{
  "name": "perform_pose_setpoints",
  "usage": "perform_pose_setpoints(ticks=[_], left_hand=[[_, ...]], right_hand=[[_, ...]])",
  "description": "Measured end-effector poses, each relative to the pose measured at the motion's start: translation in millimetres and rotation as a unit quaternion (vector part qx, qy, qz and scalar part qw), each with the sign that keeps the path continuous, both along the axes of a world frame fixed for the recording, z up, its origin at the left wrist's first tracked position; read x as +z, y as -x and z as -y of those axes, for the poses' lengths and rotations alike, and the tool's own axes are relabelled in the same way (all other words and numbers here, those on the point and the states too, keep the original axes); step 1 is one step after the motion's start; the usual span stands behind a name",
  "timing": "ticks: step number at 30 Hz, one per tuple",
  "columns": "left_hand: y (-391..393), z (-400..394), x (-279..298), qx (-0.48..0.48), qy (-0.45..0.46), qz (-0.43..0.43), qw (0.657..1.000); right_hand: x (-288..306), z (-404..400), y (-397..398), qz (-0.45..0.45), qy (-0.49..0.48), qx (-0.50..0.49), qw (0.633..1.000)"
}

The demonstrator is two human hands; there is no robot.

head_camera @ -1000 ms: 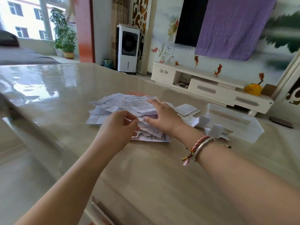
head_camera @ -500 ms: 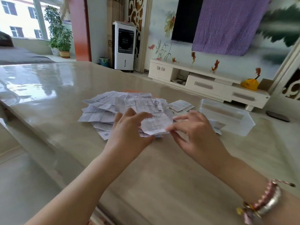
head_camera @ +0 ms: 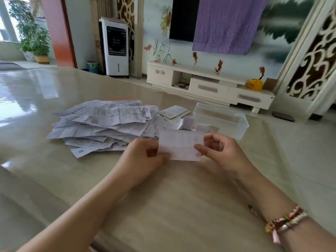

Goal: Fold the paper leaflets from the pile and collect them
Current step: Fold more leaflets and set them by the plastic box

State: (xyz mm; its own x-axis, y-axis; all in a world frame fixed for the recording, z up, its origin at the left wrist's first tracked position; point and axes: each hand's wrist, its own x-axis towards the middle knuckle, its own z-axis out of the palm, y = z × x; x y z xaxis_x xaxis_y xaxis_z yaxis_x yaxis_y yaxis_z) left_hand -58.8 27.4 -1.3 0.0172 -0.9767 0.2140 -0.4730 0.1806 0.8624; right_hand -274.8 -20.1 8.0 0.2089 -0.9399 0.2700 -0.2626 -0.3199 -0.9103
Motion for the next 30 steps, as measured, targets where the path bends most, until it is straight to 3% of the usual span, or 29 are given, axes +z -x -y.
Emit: perform_pose_setpoints(ticks=[2,4,8,12,14,18,23,30], left_hand=[[0.9,-4.5,0.6,-0.016,-0.024,-0.065,0.997],[1.2,-5.0,-2.1,0.001,-0.026,-0.071,0.997],[4.2,-6.2,-7.6,0.100,0.022,0.072,0.992],[5.8,-11.8,-10.1,0.095,0.093,0.230,0.964],[4.6,-9.5,-11.2,0.065,0.127,0.265,0.954],[3.3,-4.5,-17.7,0.001,0.132,0.254,0.958],[-0.8,-1.9,-15.1,-0.025,0.105,0.285,0.952],[-4.4,0.5,-16.5,-0.037,0.113,0.290,0.950]], right_hand=[[-4.8,3.0,-2.0,-0.024,-0.011,0.006,1.000],[-10.4,5.8,-5.0,-0.043,-0.016,0.008,0.999],[-18.5,10.4,-9.8,-0.132,0.022,-0.037,0.990],[-17.0,4.5,-14.5,-0.267,0.086,-0.068,0.957],[-15.6,0.8,-15.0,-0.299,0.110,-0.071,0.945],[-10.1,-7.3,-10.9,-0.311,0.181,-0.039,0.932],[-1.1,-18.8,-9.3,-0.301,0.133,0.093,0.940],[2.5,-18.1,-4.2,-0.373,0.163,0.091,0.909]])
